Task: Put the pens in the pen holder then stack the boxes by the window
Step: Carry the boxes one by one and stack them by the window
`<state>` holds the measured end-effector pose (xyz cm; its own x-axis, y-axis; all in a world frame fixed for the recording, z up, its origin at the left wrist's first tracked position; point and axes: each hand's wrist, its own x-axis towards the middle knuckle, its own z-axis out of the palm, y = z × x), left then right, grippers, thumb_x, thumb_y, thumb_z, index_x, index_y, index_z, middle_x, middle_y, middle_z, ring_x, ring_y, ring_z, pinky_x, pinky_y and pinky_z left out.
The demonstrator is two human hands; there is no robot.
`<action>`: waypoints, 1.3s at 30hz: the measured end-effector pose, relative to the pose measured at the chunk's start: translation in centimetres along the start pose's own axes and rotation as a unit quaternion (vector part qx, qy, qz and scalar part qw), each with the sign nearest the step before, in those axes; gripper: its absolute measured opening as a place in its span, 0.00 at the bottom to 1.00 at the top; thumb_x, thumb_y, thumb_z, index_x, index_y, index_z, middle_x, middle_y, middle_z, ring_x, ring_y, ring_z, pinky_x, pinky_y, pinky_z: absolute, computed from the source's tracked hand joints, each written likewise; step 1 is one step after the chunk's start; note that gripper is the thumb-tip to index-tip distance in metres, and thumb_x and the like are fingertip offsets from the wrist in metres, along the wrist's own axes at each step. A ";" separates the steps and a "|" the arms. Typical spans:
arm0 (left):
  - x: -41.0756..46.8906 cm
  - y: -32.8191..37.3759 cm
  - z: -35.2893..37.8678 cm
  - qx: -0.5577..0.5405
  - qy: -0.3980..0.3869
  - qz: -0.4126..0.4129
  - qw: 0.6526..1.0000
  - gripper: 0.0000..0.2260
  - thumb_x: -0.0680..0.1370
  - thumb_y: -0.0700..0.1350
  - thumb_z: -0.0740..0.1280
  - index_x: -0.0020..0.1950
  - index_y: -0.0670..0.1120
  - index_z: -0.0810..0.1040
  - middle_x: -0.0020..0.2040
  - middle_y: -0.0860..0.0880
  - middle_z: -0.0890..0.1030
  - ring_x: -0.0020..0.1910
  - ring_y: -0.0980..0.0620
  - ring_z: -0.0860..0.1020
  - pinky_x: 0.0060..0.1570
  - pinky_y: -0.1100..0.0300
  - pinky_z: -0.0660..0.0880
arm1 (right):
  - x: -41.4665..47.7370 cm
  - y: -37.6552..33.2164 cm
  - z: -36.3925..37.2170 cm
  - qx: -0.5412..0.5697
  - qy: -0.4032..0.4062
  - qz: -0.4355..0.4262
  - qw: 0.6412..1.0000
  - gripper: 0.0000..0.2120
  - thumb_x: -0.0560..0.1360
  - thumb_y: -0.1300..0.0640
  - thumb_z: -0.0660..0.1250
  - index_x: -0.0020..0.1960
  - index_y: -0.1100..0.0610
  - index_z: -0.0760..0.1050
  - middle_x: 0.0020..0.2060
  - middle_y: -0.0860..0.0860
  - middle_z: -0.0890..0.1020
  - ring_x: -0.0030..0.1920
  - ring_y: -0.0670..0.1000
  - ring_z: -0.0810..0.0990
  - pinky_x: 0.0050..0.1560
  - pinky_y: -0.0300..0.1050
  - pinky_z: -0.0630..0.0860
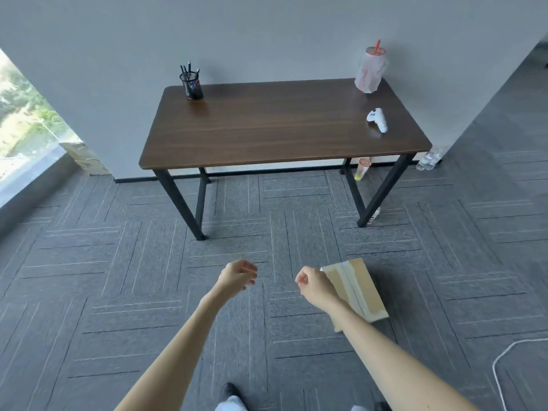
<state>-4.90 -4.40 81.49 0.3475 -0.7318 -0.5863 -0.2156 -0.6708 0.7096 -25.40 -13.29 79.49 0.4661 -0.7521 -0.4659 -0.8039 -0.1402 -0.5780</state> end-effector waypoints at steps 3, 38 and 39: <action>-0.1 0.6 7.5 -0.023 0.022 -0.022 0.999 0.10 0.77 0.35 0.61 0.56 0.43 0.78 0.52 0.44 0.82 0.44 0.51 0.80 0.44 0.60 0.75 | -0.4 7.4 -3.2 -0.012 -0.013 -0.009 1.000 0.07 0.77 0.63 0.58 0.48 0.54 0.74 0.48 0.50 0.80 0.47 0.52 0.81 0.46 0.48 0.76; 36.3 -25.1 60.1 -0.142 0.052 -0.118 0.982 0.35 0.75 0.49 0.71 0.75 0.56 0.54 0.76 0.46 0.59 0.71 0.42 0.65 0.68 0.36 0.65 | 27.7 66.0 12.4 0.006 0.021 0.098 0.995 0.35 0.78 0.52 0.64 0.76 0.59 0.48 0.75 0.57 0.58 0.72 0.57 0.62 0.67 0.54 0.65; 37.5 -25.4 60.4 -0.154 0.049 -0.110 0.981 0.37 0.75 0.51 0.71 0.77 0.56 0.51 0.77 0.46 0.57 0.73 0.42 0.63 0.69 0.36 0.63 | 28.6 66.4 12.8 0.044 0.024 0.110 0.993 0.37 0.77 0.51 0.64 0.77 0.57 0.46 0.76 0.56 0.55 0.74 0.57 0.60 0.70 0.55 0.61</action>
<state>-41.53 -22.05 17.91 0.4445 -0.5483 -0.7084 0.1542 -0.7321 0.6635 -60.76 -35.87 19.19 0.2623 -0.7881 -0.5569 -0.8480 0.0871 -0.5227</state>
